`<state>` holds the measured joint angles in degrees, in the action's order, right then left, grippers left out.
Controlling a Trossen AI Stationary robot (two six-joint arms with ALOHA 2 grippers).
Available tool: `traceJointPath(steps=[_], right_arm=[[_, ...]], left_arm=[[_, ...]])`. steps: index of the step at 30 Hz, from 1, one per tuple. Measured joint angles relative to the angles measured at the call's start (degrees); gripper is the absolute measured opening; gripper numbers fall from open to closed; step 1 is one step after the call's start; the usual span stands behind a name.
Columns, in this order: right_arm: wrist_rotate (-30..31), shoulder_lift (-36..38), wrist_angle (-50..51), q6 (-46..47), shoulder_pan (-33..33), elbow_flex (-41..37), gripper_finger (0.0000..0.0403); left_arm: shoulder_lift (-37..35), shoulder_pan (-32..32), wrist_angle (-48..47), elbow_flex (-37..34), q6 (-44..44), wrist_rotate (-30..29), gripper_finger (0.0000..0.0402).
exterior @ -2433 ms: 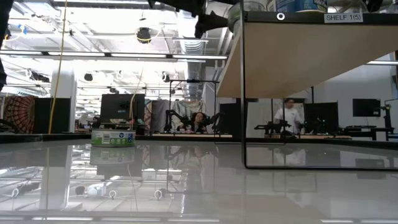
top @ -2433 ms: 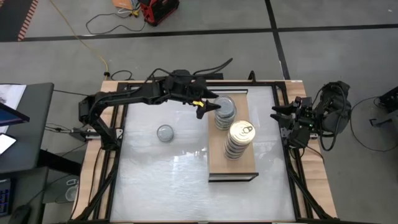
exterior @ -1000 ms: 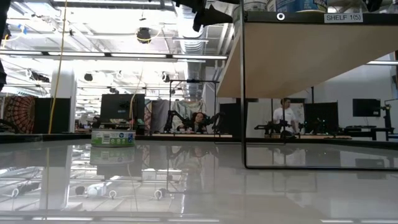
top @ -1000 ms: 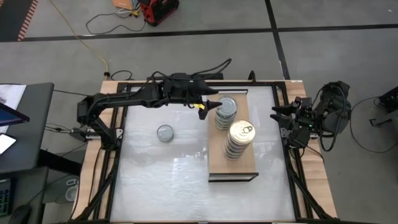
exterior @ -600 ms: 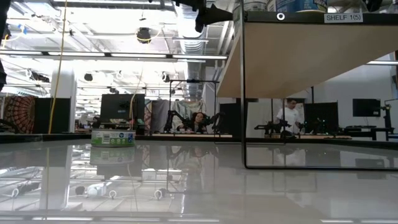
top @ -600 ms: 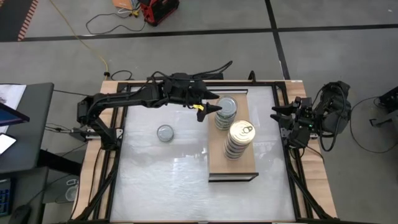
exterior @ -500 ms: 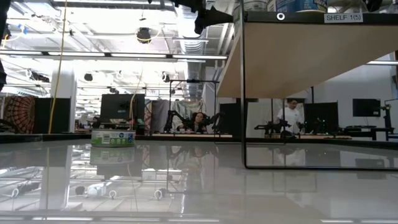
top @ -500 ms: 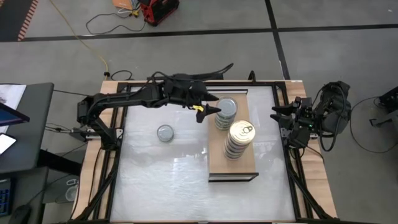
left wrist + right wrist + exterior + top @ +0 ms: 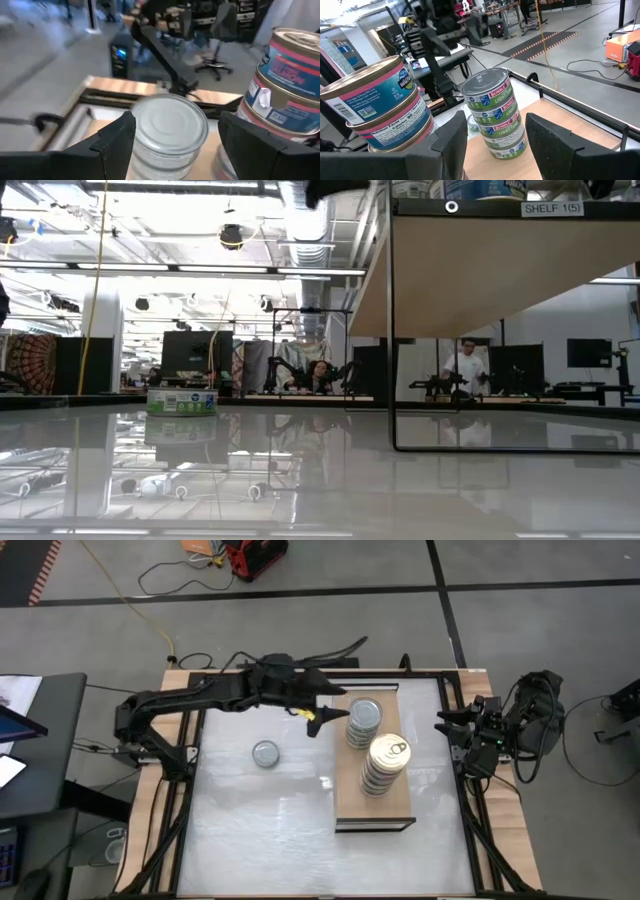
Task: Stack canned seafood by type on shelf
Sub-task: Stack the green tuna can on top of the green tuna can
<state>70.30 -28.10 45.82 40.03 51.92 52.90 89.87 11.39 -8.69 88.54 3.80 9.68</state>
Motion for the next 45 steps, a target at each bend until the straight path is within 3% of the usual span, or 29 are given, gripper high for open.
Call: traceJointPath(steps=[5,10,21,27,31,35,39,45], right_arm=[[0.00,-0.02,0.41,-0.02,0.40,-0.03,0.0225],[-0.02,-0.36,2.16,0.40,1.37,-0.81,0.0225],[0.52,-6.48,6.36,1.68,3.50,-0.79,0.0225],[2.48,-11.44,7.69,1.51,3.44,-0.79,0.0225],[2.98,-14.68,7.70,1.49,2.31,-0.79,0.0225],[3.09,-17.09,8.03,-1.13,0.09,-0.79,0.0225],[3.19,-19.18,7.07,-1.53,-2.74,-0.79,0.0225],[3.27,-19.15,7.04,-2.58,-6.17,-0.79,0.0225]], left_arm=[[-5.00,-3.82,-8.62,-2.41,-9.53,-5.05,0.0264],[-10.72,-8.30,-16.50,-13.50,-11.56,-13.52,0.0256],[-25.04,-17.52,-5.87,-42.39,-1.82,-30.38,0.0254],[-26.21,-18.50,-0.80,-52.74,2.11,-33.41,0.0254],[-24.87,-18.50,5.50,-57.20,7.19,-35.21,0.0254],[-23.31,-18.50,12.87,-60.40,6.45,-39.27,0.0254],[-23.12,-18.48,15.34,-60.92,3.96,-42.67,0.0254],[-23.13,-18.39,16.49,-60.99,1.85,-43.34,0.0254]])
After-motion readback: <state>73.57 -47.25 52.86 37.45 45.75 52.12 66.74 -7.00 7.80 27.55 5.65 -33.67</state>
